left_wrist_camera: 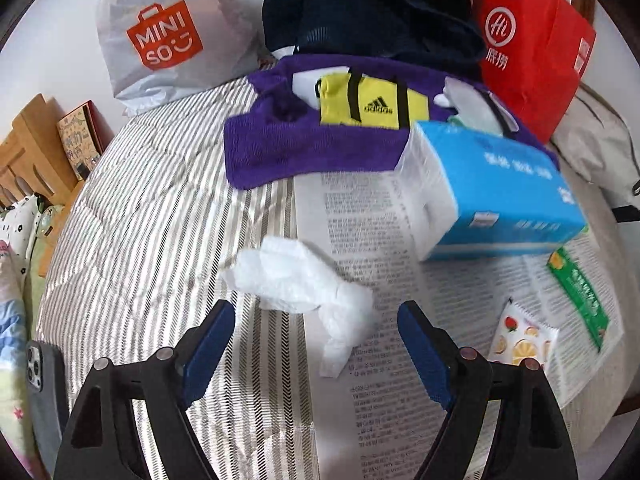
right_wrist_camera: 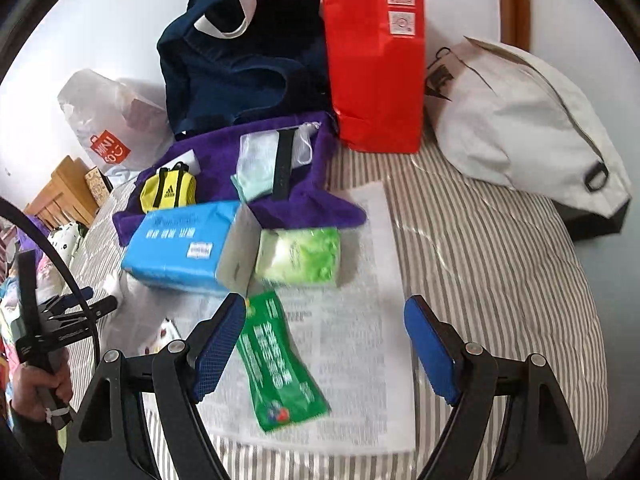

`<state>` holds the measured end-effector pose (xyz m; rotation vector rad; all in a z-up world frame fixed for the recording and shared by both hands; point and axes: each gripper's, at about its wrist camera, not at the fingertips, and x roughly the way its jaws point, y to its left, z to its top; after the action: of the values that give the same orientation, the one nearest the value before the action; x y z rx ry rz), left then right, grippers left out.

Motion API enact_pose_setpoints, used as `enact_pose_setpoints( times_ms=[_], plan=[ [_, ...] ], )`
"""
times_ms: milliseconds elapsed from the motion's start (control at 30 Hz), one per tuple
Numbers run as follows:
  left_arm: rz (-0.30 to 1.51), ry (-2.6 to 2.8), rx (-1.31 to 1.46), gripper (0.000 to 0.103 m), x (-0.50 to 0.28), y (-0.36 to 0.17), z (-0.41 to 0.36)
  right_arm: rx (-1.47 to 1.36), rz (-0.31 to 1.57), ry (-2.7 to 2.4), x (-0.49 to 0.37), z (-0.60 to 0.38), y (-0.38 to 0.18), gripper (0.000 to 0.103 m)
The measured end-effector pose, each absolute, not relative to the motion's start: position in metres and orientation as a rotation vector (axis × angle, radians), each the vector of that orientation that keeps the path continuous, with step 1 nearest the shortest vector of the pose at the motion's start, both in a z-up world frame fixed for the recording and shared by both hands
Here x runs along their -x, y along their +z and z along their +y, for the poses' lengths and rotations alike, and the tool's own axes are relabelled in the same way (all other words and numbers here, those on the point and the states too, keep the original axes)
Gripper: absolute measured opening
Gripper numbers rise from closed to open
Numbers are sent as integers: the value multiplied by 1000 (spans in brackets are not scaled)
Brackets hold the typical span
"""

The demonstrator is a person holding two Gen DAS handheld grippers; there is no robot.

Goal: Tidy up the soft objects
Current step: 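Grasp the crumpled white plastic with left while right approaches the green wipes pack, then grasp the green wipes pack with right while left lifts the white plastic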

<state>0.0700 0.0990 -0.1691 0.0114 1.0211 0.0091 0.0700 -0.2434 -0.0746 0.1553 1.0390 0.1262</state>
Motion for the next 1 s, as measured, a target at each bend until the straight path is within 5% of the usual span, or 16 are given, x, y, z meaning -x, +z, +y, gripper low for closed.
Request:
enact_pose_setpoints(
  times_ms=[167,233,1000],
  plan=[
    [998,12,26,49,-71,-179,101,-151,1044,121,-49,-247,-73,81],
    [988,2,54,26,-72,-177,102,-132,1048,121,-44,-245,-72,81],
    [976,-51,121,23,-73,-163,95,-98,1078,196,-109,-209,-128,83]
  ],
)
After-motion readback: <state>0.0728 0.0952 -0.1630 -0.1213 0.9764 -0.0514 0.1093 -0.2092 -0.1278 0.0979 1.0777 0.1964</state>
